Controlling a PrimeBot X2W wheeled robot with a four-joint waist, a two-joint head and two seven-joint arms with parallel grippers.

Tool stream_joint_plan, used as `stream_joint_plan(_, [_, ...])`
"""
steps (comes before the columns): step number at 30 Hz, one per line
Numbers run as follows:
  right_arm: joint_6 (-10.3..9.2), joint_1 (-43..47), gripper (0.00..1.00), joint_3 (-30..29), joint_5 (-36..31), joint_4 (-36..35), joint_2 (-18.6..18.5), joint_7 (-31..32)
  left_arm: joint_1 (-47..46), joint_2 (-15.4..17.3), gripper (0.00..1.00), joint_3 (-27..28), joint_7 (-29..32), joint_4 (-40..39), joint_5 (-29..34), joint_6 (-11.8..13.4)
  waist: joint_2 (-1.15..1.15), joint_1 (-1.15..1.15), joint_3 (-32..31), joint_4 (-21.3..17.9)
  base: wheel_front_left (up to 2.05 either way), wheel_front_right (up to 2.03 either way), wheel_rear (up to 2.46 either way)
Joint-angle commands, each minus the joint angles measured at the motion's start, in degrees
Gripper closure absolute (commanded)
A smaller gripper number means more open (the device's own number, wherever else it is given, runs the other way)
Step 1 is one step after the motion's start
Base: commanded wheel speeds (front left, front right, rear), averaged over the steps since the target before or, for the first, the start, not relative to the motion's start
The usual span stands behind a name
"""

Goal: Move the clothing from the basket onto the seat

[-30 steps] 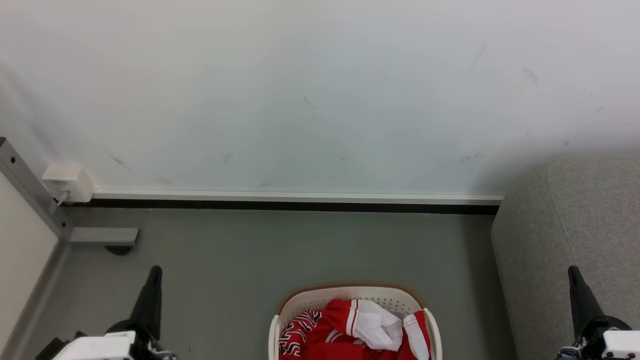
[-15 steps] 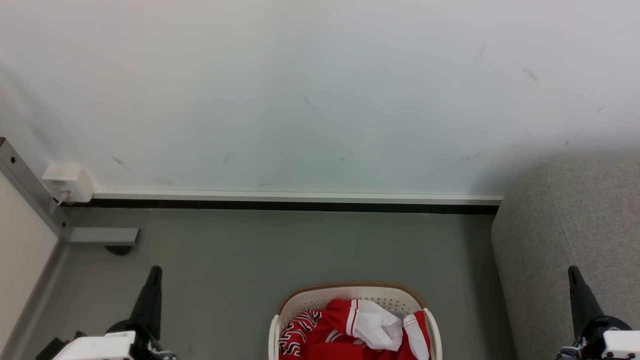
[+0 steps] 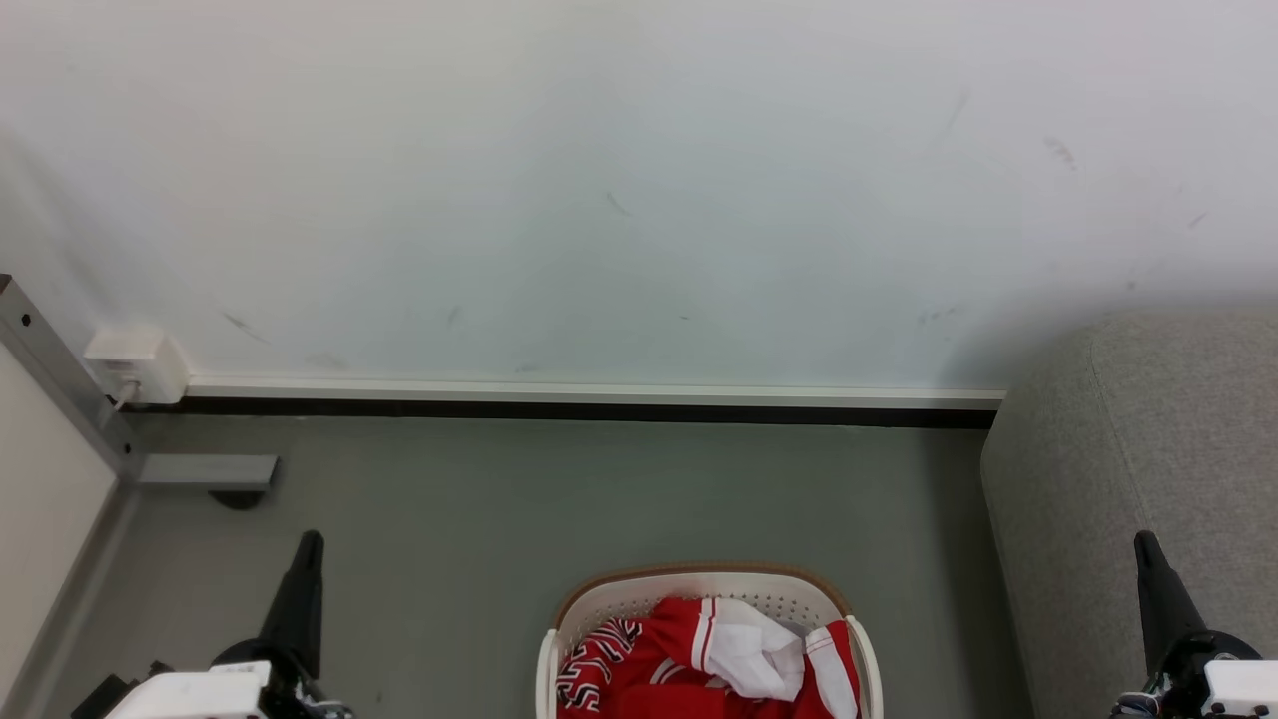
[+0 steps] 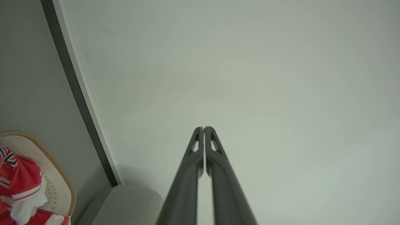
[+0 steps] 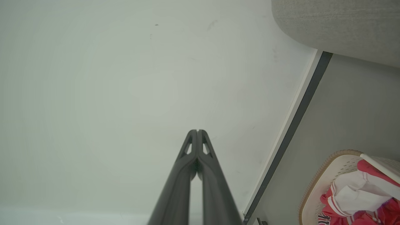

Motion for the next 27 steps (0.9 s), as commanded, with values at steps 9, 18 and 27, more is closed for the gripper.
stream_joint_plan(9, [-0.16, -0.7, 1.0, -0.1, 0.1, -0.2, -0.1, 0.1, -0.4, 0.1, 1.0, 0.1, 0.2, 0.0, -0.8, -0.2, 0.0, 0.0, 0.0, 0.0, 0.0, 0.0, 0.0])
stream_joint_plan(18, [-0.16, -0.7, 1.0, -0.1, 0.1, -0.2, -0.1, 0.1, -0.4, 0.1, 1.0, 0.1, 0.2, 0.0, -0.8, -0.2, 0.0, 0.0, 0.0, 0.0, 0.0, 0.0, 0.0])
stream_joint_plan(27, [-0.16, -0.7, 1.0, -0.1, 0.1, -0.2, -0.1, 0.1, -0.4, 0.1, 1.0, 0.1, 0.2, 0.0, -0.8, -0.2, 0.0, 0.0, 0.0, 0.0, 0.0, 0.0, 0.0])
